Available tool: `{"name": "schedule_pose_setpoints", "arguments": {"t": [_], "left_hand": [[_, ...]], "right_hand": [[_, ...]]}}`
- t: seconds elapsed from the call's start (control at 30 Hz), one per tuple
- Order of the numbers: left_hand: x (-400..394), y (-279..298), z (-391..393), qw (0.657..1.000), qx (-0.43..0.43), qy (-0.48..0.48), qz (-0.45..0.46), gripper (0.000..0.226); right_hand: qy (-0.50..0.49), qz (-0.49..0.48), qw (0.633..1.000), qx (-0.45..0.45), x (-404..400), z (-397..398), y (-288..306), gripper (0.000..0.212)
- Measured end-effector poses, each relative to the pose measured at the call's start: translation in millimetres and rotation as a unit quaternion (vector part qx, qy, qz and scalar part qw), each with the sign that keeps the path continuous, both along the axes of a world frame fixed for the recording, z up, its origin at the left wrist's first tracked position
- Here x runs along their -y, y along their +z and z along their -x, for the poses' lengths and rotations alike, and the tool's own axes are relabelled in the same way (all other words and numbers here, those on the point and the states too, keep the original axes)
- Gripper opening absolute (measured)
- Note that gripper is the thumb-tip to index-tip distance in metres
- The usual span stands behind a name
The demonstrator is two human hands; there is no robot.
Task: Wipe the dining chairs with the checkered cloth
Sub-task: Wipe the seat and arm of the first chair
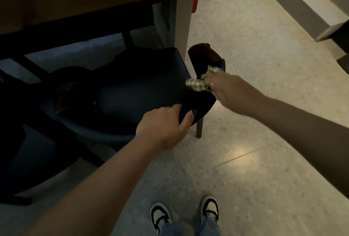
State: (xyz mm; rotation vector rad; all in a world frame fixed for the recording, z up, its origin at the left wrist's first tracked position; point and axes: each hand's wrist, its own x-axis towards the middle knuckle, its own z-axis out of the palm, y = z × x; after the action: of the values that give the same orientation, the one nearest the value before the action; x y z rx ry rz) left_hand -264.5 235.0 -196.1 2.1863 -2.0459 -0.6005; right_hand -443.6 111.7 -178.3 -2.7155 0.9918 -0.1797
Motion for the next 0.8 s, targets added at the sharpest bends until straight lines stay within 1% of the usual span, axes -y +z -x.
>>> {"name": "schedule_pose_setpoints", "arguments": {"t": [0.07,0.1,0.17,0.2,0.27,0.33,0.37,0.4,0.47,0.53,0.6,0.63,0.67,0.73,0.8], "left_hand": [[0,0,1,1.000,0.001,0.003,0.007,0.054],[0,0,1,1.000,0.000,0.006,0.011,0.055],[-1,0,0,1.000,-0.003,0.008,0.012,0.056],[-1,-1,0,1.000,-0.005,0.009,0.011,0.056],[-1,-2,-1,1.000,-0.005,0.008,0.012,0.057],[-1,-4,-1,1.000,-0.004,0.004,0.019,0.057],[0,-5,-1,1.000,-0.005,0.005,0.023,0.058],[0,-6,-1,1.000,-0.007,0.007,0.025,0.058],[0,-7,-1,0.999,-0.013,0.013,0.029,0.057],[-1,-6,0,0.999,-0.017,0.022,0.046,0.056],[-4,-5,1,0.996,-0.005,0.036,0.077,0.055],[-6,-4,3,0.994,0.010,0.044,0.098,0.054],[-9,-4,4,0.991,0.029,0.047,0.121,0.052],[-17,-2,6,0.985,0.060,0.038,0.160,0.045],[-19,-1,6,0.984,0.057,0.030,0.166,0.039]], "right_hand": [[-0.075,-0.020,0.997,-0.004,32,-1,0,0.025],[-0.103,-0.023,0.994,0.009,41,-3,-1,0.026],[-0.134,-0.023,0.990,0.043,37,-8,-5,0.027],[-0.127,-0.021,0.990,0.056,24,-10,-9,0.027],[-0.068,-0.020,0.994,0.081,-8,-9,-13,0.027],[0.021,-0.013,0.998,0.065,-25,-1,-11,0.029],[0.052,-0.002,0.997,0.049,-19,3,-7,0.031],[0.055,0.000,0.998,0.037,-7,4,-4,0.032],[-0.015,-0.014,1.000,0.018,23,0,-2,0.031],[-0.099,-0.033,0.994,0.029,42,-9,-3,0.027],[-0.151,-0.030,0.986,0.060,33,-19,-8,0.026],[-0.159,-0.024,0.984,0.077,20,-20,-11,0.026],[-0.148,-0.019,0.984,0.097,5,-19,-14,0.026],[-0.081,-0.021,0.989,0.119,-26,-11,-13,0.027],[-0.009,-0.016,0.994,0.104,-28,-1,-5,0.028]]}}
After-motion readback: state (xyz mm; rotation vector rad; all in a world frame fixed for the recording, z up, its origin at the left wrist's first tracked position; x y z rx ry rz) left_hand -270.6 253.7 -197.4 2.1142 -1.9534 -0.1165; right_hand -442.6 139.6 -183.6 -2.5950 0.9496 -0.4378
